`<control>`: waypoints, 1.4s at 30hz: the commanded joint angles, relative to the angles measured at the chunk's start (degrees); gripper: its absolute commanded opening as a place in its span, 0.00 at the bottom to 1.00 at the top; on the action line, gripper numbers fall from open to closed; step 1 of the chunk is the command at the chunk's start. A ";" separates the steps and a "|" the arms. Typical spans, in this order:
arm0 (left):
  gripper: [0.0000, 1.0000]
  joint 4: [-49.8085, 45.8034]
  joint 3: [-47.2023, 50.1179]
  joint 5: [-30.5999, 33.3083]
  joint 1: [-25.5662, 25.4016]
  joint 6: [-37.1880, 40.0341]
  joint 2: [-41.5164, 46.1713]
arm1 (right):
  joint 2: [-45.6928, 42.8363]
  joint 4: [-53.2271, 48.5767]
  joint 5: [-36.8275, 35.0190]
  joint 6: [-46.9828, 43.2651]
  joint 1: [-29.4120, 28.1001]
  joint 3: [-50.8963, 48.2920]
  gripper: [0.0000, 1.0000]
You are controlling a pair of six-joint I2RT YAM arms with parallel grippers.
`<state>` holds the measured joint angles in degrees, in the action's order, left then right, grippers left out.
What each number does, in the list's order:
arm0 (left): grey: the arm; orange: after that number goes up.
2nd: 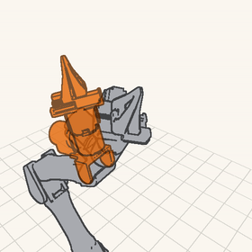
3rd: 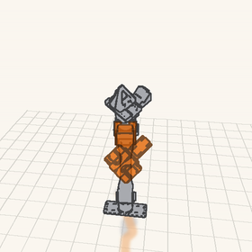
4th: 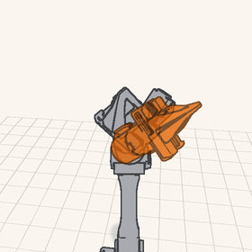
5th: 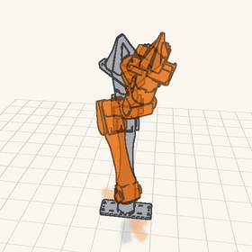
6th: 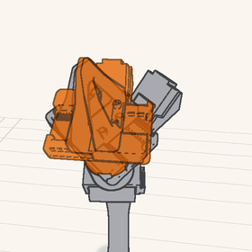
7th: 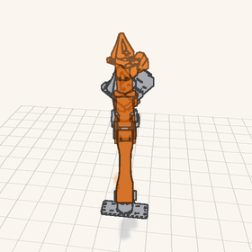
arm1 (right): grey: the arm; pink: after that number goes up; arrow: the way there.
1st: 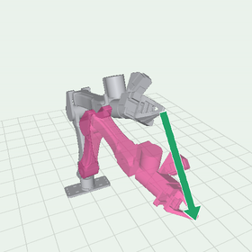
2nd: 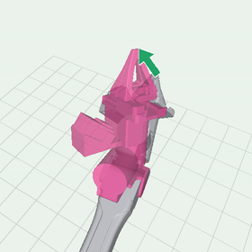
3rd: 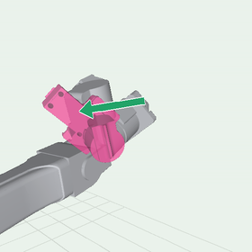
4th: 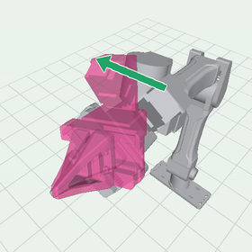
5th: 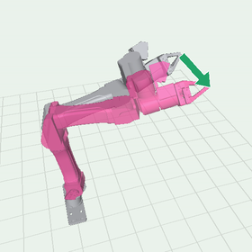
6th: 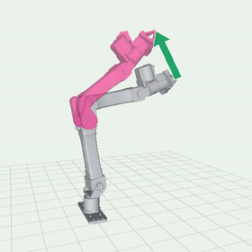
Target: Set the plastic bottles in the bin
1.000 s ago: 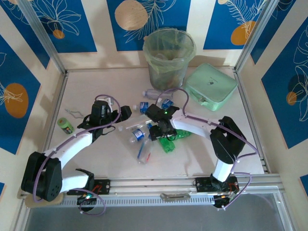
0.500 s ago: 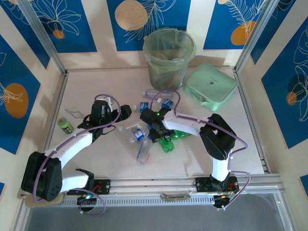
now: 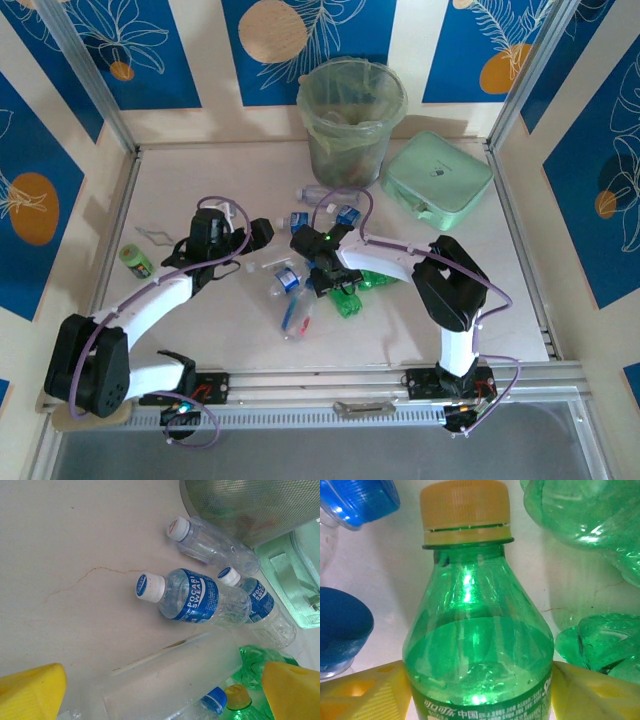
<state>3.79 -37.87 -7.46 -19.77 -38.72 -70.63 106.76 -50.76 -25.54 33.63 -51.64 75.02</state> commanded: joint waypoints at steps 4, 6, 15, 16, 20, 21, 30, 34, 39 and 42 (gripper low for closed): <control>1.00 0.82 0.70 -1.30 0.25 -0.57 0.32 | 1.34 -0.17 -0.15 -0.14 -0.31 0.17 0.72; 1.00 0.71 0.69 -1.28 0.26 -0.57 0.34 | 1.41 -0.06 -0.04 -0.23 -0.31 0.20 0.72; 1.00 0.69 0.81 -1.32 0.19 -0.66 0.71 | 1.86 0.47 0.20 -0.40 -0.25 -0.11 0.67; 1.00 0.60 0.86 -1.23 0.23 -0.66 0.67 | 1.83 0.51 0.22 -0.36 -0.29 -0.13 0.66; 1.00 0.60 0.85 -1.24 0.21 -0.66 0.74 | 1.48 0.80 0.12 -0.47 -0.26 -0.05 0.61; 1.00 0.60 0.86 -1.24 0.26 -0.67 0.75 | 1.22 0.90 0.13 -0.49 -0.31 -0.05 0.60; 1.00 0.85 1.06 -1.23 0.24 -0.72 0.85 | -2.74 2.67 1.26 -0.97 0.41 -0.49 0.57; 1.00 1.37 1.19 -1.32 0.23 -0.70 0.61 | -6.88 6.29 5.09 -1.37 1.98 -1.68 0.57; 1.00 1.92 1.48 -1.54 0.24 -0.49 0.54 | -13.51 14.42 13.95 -1.21 6.15 -4.80 0.57; 1.00 1.92 1.84 -1.50 0.26 -0.22 0.81 | -17.16 19.43 19.90 -0.22 9.45 -6.73 0.57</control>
<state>4.25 -36.88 -7.75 -19.77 -38.94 -70.61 92.90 -37.69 -13.78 32.84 -44.47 70.04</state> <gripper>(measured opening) 0.996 0.571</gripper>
